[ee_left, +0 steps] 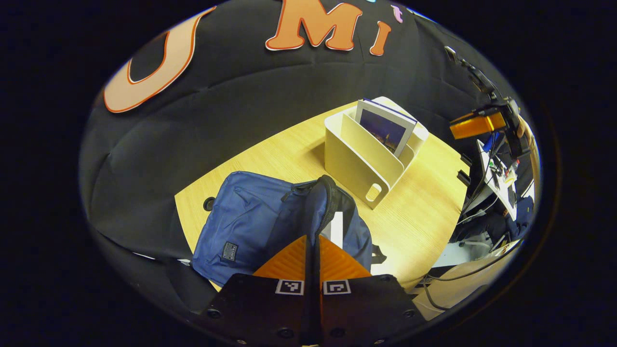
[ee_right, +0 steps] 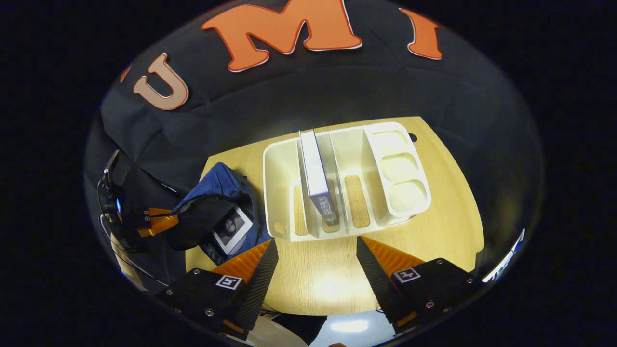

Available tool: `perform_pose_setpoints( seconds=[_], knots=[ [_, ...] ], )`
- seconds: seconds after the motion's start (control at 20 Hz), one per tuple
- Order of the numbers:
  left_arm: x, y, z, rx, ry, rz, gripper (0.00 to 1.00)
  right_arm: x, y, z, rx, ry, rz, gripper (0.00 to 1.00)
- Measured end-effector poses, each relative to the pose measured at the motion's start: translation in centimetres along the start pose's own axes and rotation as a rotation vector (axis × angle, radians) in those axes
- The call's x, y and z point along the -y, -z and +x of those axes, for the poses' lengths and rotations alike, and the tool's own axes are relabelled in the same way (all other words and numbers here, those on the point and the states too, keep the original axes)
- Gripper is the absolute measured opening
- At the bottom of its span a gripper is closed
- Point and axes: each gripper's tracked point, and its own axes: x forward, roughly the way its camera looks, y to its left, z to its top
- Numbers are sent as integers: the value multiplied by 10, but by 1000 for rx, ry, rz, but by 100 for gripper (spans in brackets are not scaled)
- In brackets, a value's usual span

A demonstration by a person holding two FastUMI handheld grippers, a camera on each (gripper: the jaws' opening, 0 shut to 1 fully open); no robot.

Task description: Open the schoolbag, grab two books from the bookshelf and put them into the schoolbag.

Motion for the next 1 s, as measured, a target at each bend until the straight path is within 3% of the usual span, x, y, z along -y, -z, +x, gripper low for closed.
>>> perform_pose_setpoints(
  seconds=[0.4, 1.0],
  knots=[
    [0, 6, -1, -2, 2, -33, 1, -12, -77, 29, -57, 9, -98, 98],
    [-9, 16, 8, -32, 5, -71, 1, 7, -87, 125, -249, 90, -119, 98]
  ],
)
